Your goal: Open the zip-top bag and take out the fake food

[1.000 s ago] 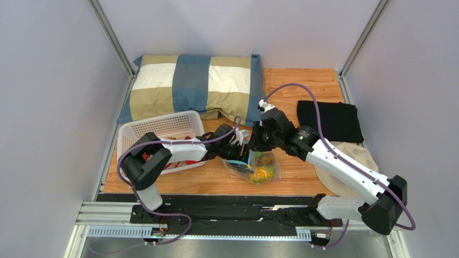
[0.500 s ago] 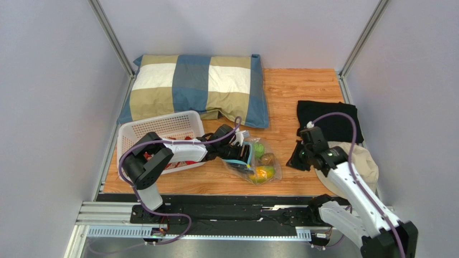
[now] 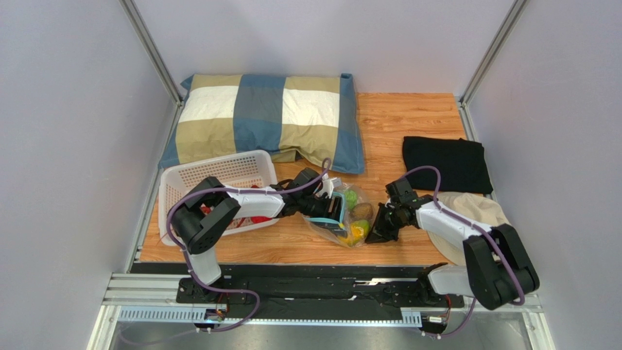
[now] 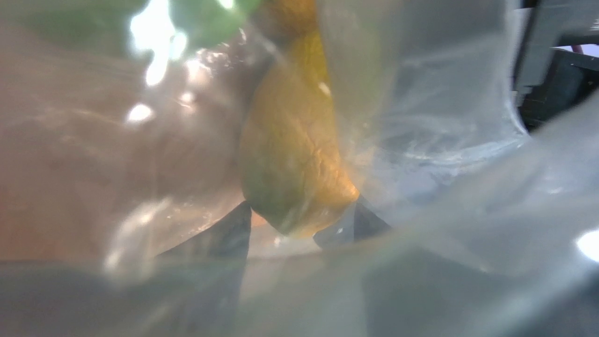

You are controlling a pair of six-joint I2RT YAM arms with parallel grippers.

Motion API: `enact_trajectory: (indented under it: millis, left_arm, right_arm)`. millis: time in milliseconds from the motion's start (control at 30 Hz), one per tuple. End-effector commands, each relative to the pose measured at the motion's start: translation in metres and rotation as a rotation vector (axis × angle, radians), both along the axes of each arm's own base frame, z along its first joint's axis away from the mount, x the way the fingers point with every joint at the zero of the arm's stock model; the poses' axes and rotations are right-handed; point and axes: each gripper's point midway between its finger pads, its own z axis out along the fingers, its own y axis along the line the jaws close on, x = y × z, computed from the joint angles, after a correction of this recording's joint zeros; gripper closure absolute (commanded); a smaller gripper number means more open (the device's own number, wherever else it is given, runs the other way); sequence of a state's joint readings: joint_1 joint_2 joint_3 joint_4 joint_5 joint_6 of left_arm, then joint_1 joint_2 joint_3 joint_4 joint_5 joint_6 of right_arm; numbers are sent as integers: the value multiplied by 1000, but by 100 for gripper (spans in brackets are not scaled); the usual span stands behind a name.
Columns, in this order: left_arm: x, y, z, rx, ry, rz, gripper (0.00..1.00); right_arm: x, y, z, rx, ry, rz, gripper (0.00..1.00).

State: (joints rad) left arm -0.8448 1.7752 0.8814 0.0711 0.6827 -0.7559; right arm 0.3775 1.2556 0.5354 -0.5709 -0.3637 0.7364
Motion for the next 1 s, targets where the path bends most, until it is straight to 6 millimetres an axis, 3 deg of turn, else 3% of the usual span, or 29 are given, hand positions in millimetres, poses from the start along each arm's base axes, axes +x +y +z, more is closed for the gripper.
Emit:
enact_trajectory:
  millis: [0,233,333,400,533,567,633,833,967]
  left_arm:
    - [4,-17,15,-51,-46,-41,39]
    - [12,-27,11,-42,-51,-57,39]
    - [12,-27,8,-31,-46,-55,39]
    - [11,-23,7,-16,-54,-53,39]
    - [8,-12,13,-9,-79,-24,39]
    - [9,-12,15,-16,-91,-14,39]
    - [9,-11,14,-13,-95,-8,38]
    - [18,-16,12,10,-111,-4,35]
    - [22,-23,9,7,-106,-14,35]
  right_arm:
    - [25,26,5,94,-70,63,100]
    - [23,46,8,162,-56,109,100]
    - [24,44,6,132,-48,127,100]
    - [20,30,9,48,-38,151,100]
    - [28,-21,42,-196,-165,144,100]
    - [38,-25,55,-203,-205,126,100]
    - [46,-31,60,-227,-222,130,100]
    - [74,-18,48,-205,-218,166,100]
    - [68,0,32,-128,-154,193,100]
